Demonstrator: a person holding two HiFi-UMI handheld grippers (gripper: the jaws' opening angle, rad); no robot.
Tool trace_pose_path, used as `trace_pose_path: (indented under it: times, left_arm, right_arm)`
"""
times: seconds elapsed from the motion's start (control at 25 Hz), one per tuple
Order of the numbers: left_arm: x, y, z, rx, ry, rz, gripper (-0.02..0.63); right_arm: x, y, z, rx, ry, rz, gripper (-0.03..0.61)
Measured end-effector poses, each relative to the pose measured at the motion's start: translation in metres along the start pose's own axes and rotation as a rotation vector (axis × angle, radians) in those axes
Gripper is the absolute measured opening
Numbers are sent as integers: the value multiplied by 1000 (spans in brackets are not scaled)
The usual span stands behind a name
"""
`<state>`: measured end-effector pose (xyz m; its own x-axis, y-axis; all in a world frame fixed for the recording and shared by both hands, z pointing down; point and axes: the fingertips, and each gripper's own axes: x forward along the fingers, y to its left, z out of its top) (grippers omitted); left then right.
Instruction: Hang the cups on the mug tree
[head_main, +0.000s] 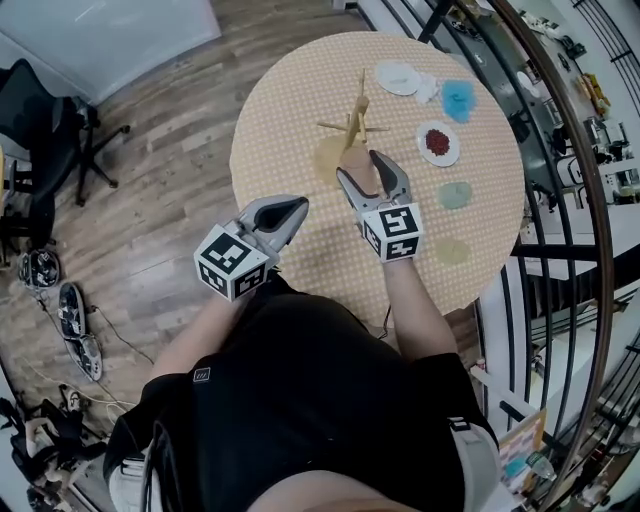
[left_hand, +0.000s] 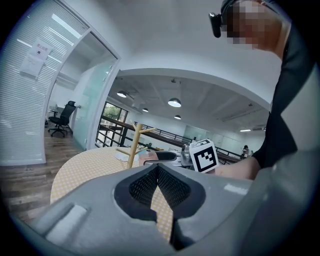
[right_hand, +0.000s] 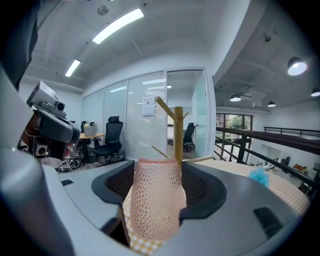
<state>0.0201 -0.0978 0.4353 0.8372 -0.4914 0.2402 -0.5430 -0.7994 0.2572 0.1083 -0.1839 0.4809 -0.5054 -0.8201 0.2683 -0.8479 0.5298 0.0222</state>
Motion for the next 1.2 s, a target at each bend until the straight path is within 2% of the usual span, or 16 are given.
trace_pose_path:
  times: [0.16,0.4,0.92,1.2]
  left_arm:
    - [-2,2,1,-2,-3,6,8]
    - [-3,0,1,-1,2,-1,8]
    - [-10,4,-17,-27,33,5,8]
    - [-7,4,-20,-31,46,-3,8]
  right_arm:
    - [-2,0,-1,21,1,-6,302]
    - [5,-1,25,2,-51,-6,302]
    - [7,6,-29,4,48,-61,279]
    - [7,16,-41,-75,94,-84,276]
